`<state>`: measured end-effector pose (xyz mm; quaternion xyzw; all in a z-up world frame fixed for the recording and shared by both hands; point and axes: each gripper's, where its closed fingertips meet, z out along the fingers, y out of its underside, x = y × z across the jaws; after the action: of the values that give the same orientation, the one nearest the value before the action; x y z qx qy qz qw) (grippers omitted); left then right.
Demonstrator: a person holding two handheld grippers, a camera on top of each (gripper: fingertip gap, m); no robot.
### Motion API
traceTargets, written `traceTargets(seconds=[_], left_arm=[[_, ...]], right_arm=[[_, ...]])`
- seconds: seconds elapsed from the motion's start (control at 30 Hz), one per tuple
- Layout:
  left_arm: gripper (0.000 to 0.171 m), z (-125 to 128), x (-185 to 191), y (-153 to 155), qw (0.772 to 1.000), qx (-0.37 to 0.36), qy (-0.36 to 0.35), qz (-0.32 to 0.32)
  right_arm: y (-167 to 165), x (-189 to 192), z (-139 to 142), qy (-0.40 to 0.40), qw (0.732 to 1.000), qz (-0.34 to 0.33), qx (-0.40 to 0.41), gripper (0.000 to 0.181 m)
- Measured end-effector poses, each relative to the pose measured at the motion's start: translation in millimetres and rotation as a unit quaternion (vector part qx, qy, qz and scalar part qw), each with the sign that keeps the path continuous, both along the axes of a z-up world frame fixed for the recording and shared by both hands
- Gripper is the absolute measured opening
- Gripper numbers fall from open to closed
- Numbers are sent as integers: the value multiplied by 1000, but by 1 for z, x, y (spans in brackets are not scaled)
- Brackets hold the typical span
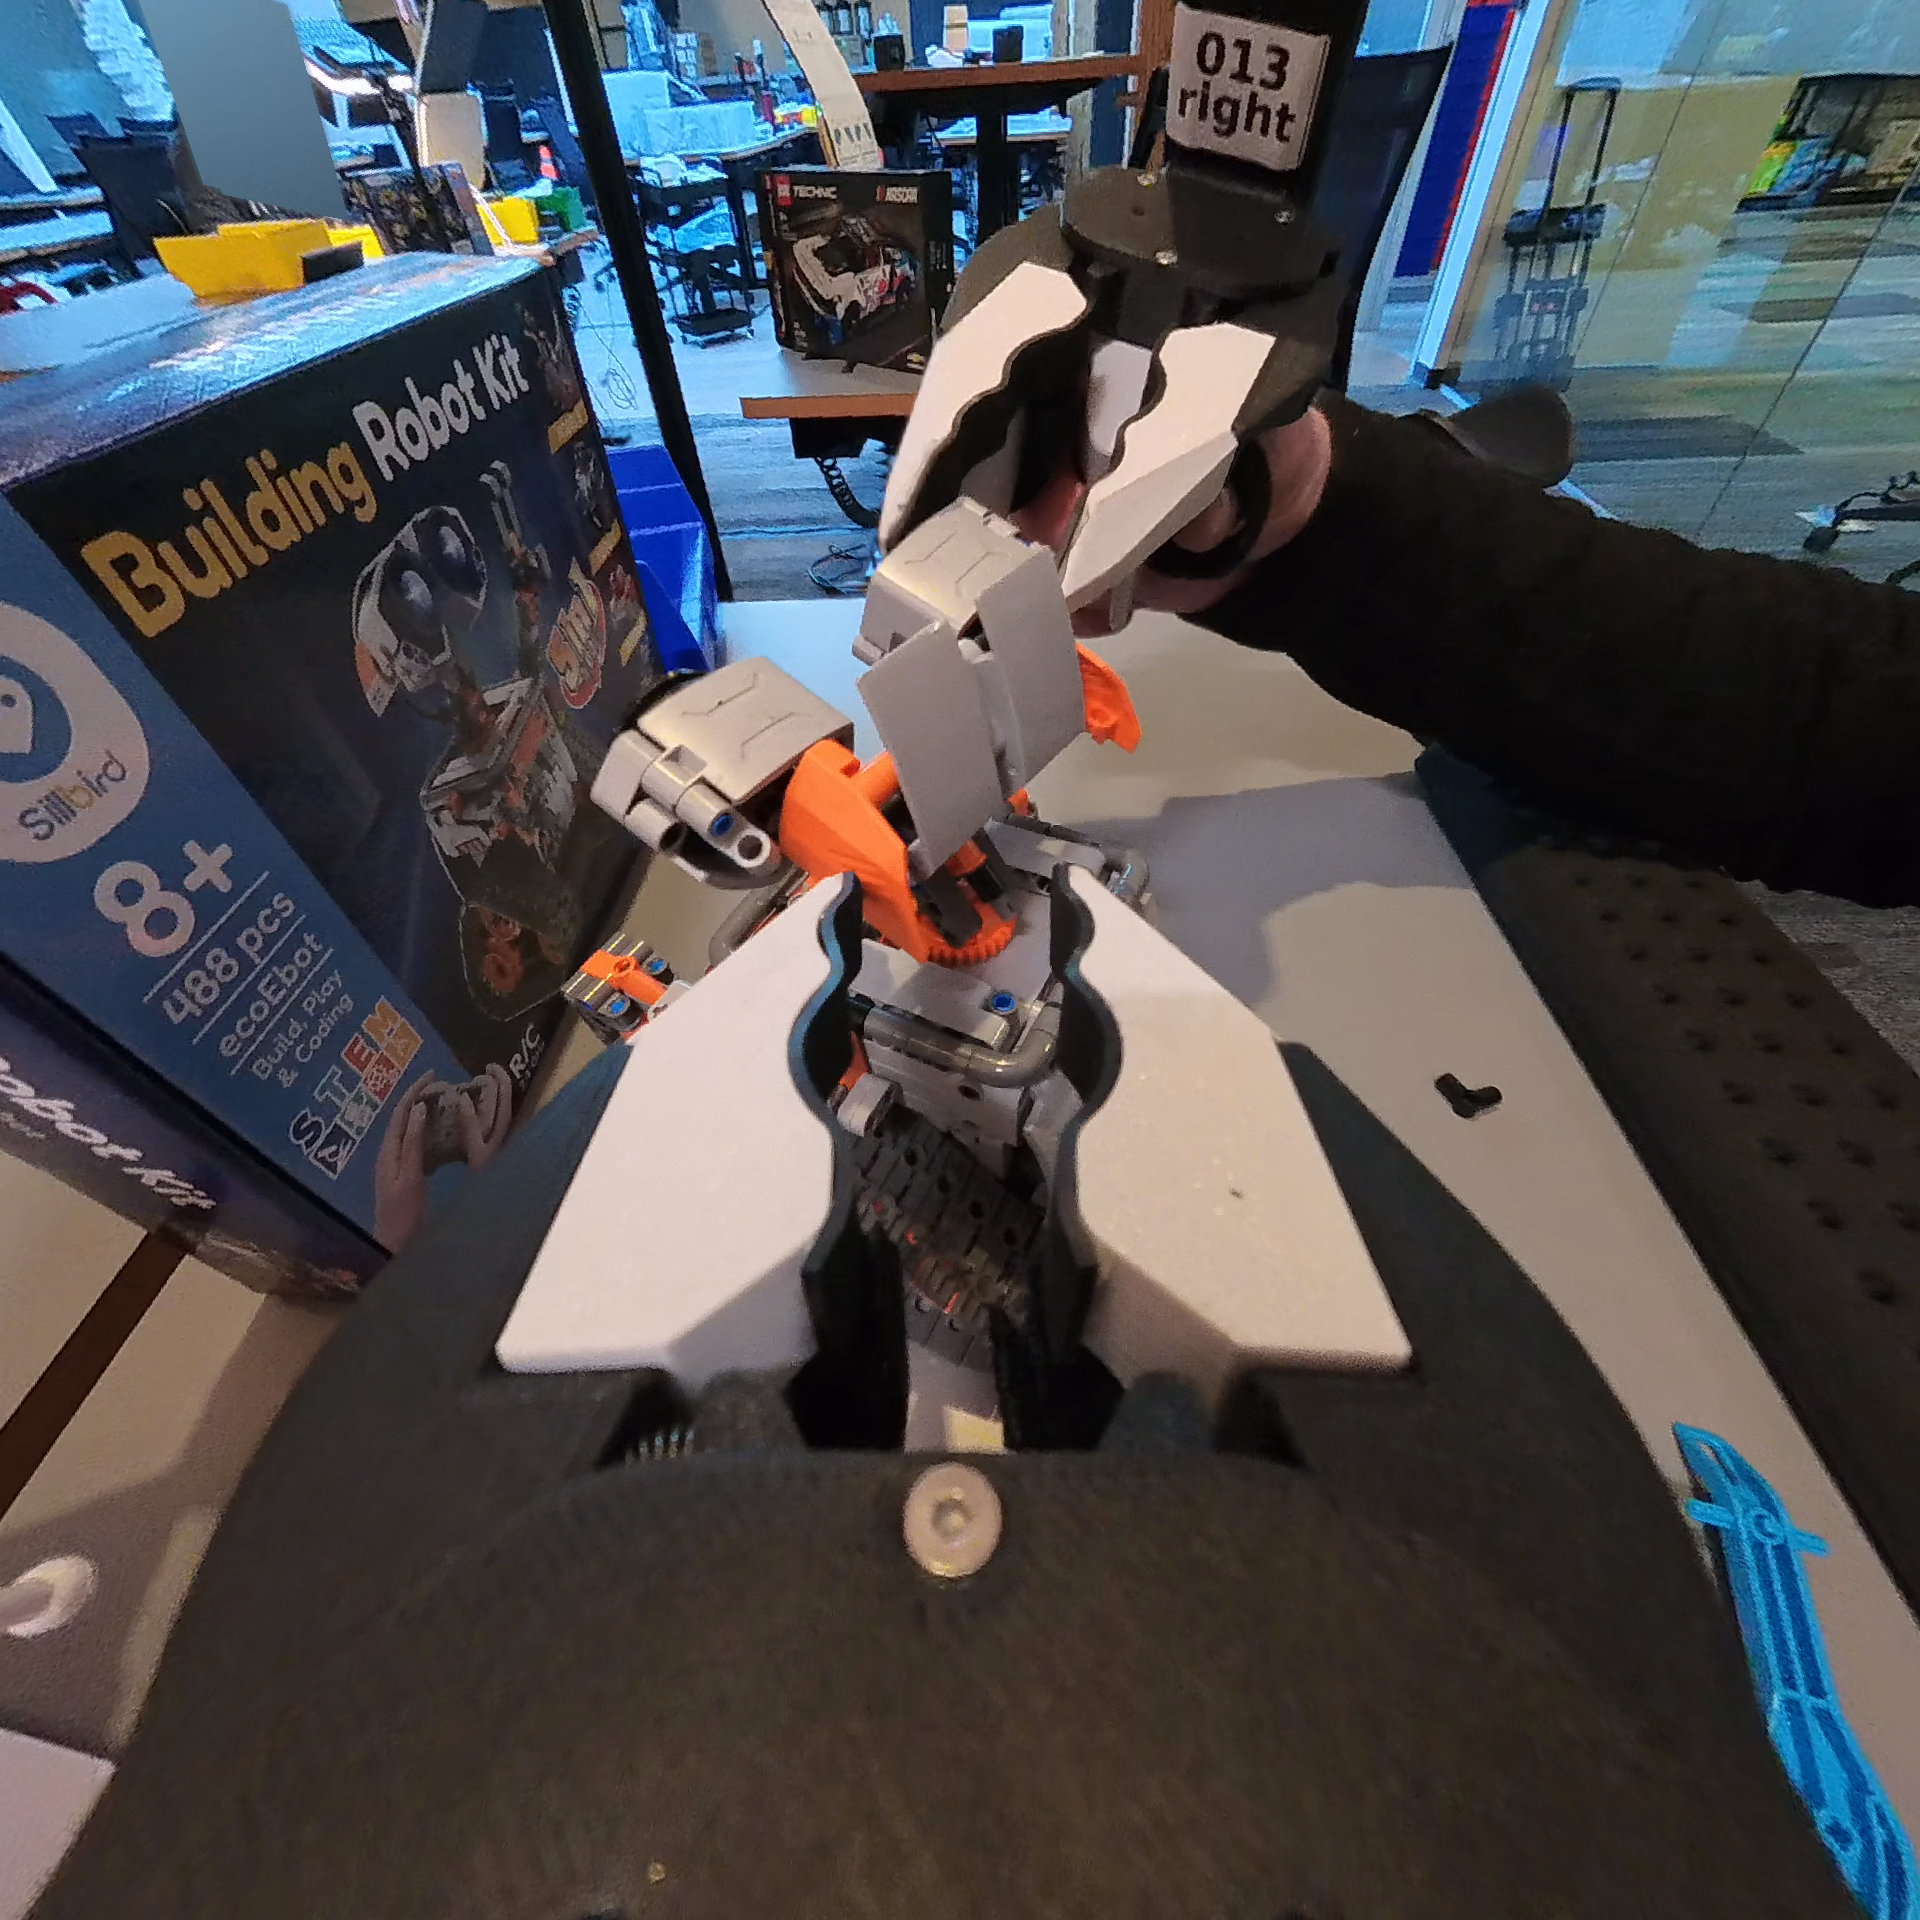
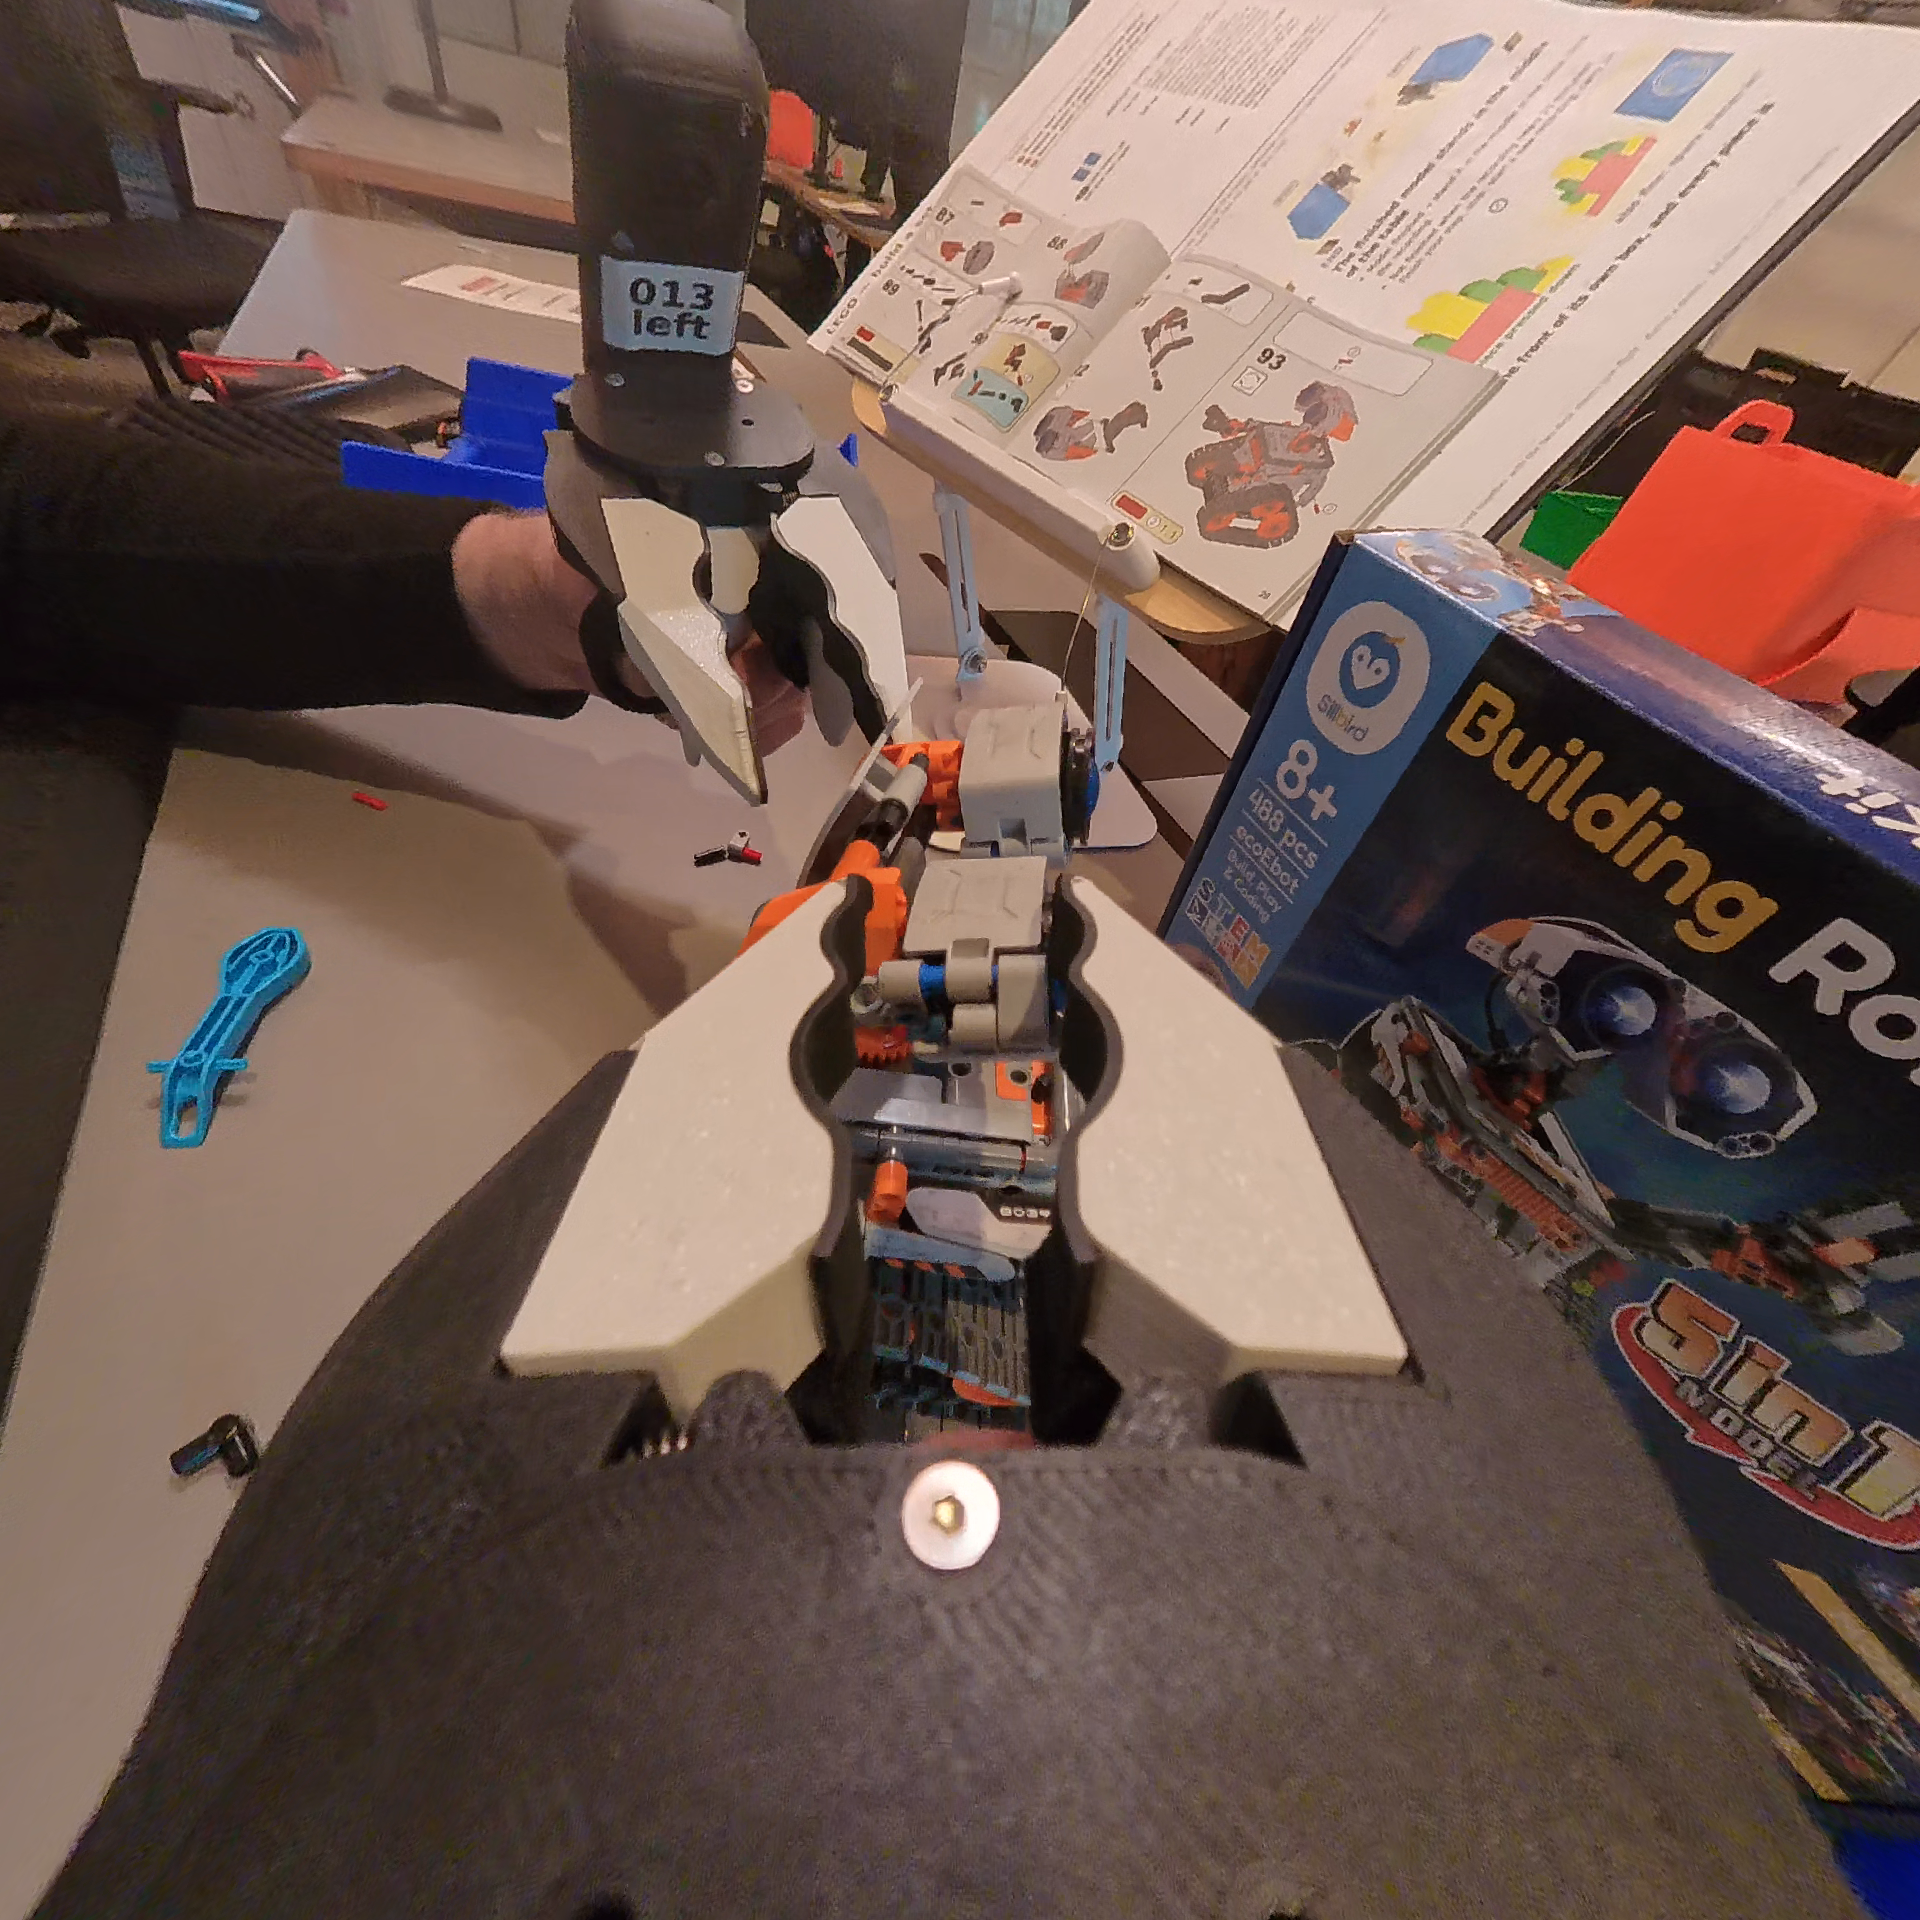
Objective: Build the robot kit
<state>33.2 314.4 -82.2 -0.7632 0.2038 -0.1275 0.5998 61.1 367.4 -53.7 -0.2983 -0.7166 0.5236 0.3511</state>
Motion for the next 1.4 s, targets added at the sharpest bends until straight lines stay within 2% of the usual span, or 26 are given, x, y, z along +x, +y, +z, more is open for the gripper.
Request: traceTargets(seconds=[0.13,0.23,0.33,0.47,0.8,0.93,1.13,1.27,1.4], left_arm=[[33,0,-1,2,1000,15,-9,17],[25,2,2,1,999,30,-18,29],[26,2,3,1,998,38,-11,41],[27,1,1,0,998,31,-32,41],[25,-14,2,-6,999,14,-17,34],[27,-2,-12,-12,998,31,-20,43],[29,9,-29,-25,997,5,33,74],[32,40,-46,-49,989,-33,108,97],[35,71,-67,-92,970,-89,189,127]], right_arm=[[-2,-2,2,18,1000,-9,-16,37],[-6,-7,0,28,999,-16,-21,39],[-8,-9,2,33,998,-16,-42,36],[-5,-14,2,38,997,-33,-60,37],[-7,-17,3,36,996,-33,-79,37],[-6,-17,2,34,996,-30,-83,38],[-5,-17,3,33,995,-30,-95,44],[-7,-17,3,39,994,-27,-102,42],[-5,-16,3,40,993,-29,-107,43]])
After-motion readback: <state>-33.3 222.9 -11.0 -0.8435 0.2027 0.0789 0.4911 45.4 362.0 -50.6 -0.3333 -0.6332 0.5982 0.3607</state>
